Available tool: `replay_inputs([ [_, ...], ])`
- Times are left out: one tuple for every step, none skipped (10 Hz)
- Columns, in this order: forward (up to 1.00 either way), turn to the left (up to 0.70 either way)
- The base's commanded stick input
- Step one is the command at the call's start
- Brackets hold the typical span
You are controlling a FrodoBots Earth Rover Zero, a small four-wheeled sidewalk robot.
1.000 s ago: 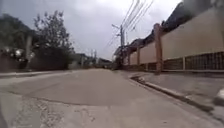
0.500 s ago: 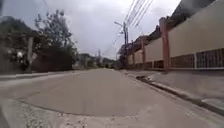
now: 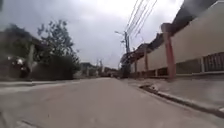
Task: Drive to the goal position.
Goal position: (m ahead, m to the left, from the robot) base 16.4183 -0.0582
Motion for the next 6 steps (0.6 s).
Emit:
replay_inputs([
  [0.7, 0.0],
  [0.7, 0.0],
  [0.7, 0.0],
  [0.7, 0.0],
  [0.7, 0.0],
  [0.7, 0.0],
])
